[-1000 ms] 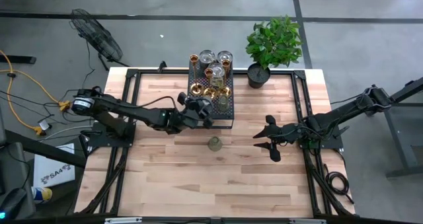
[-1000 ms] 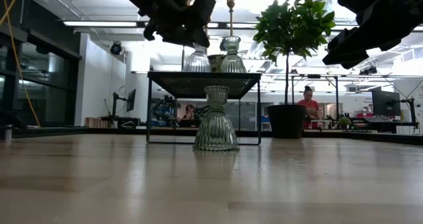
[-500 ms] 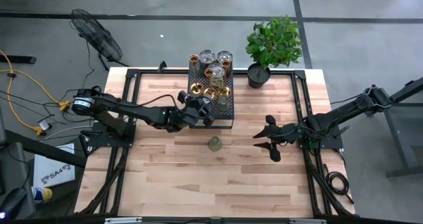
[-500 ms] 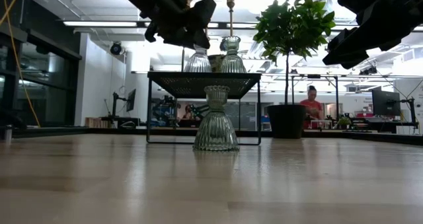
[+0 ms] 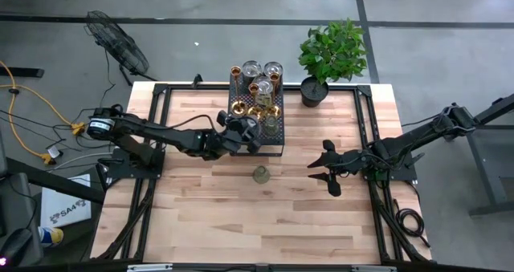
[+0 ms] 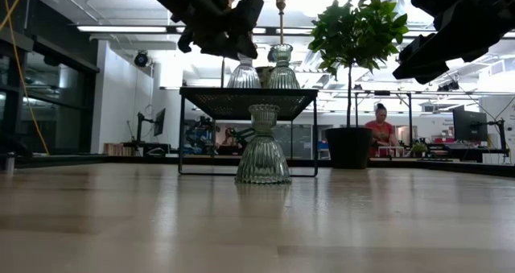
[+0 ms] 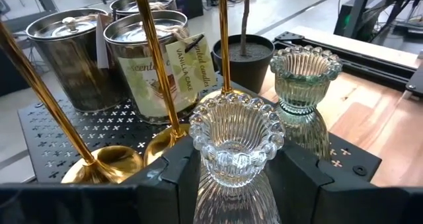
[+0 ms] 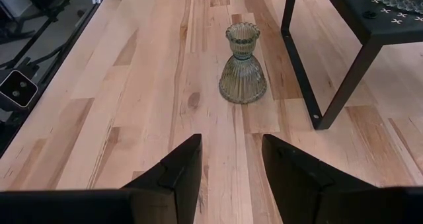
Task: Pick & Place candle stick holders
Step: Put the transparent candle holder on the shelf
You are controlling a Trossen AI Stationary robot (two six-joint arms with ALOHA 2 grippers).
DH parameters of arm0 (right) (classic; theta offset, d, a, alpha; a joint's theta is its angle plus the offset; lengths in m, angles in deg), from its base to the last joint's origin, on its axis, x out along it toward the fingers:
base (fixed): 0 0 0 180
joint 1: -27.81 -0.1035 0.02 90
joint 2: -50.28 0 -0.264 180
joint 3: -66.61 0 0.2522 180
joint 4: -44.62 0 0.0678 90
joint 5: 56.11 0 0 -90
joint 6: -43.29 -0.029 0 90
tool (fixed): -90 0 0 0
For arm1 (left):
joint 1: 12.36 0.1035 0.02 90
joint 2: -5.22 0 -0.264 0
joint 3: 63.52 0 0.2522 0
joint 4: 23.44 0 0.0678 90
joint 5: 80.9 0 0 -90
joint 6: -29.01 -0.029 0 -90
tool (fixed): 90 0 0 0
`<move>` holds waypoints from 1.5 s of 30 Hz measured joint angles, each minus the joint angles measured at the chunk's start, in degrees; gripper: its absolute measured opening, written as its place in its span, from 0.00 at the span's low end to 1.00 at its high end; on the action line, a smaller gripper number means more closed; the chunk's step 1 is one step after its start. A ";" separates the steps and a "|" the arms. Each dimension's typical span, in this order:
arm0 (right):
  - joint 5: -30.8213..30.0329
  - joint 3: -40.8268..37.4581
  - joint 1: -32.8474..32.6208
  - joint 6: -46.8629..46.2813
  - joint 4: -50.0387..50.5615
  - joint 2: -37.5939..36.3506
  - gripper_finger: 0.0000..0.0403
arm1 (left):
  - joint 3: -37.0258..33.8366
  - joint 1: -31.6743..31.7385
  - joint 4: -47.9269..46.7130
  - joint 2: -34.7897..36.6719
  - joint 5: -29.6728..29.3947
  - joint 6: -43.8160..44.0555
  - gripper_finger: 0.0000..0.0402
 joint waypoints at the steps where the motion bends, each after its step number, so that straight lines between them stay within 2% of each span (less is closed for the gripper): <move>1: 0.01 0.00 -0.01 -0.02 0.00 0.00 0.37 | 0.00 0.00 -0.01 0.00 0.05 0.00 0.36; 23: 0.00 0.00 0.01 -0.02 0.00 0.00 0.37 | 0.00 0.00 -0.31 -0.04 0.21 0.11 0.36; 33: 0.00 0.00 0.00 -0.01 -0.01 0.00 0.37 | -0.16 0.00 -0.59 -1.14 2.02 -0.13 0.49; 41: 0.01 0.00 0.01 -0.01 0.00 0.00 0.37 | -0.11 0.00 0.01 -2.10 4.21 -0.01 0.50; 45: 0.00 0.00 0.01 0.00 0.00 0.00 0.37 | -0.11 0.00 -0.07 -2.14 3.08 -0.02 0.50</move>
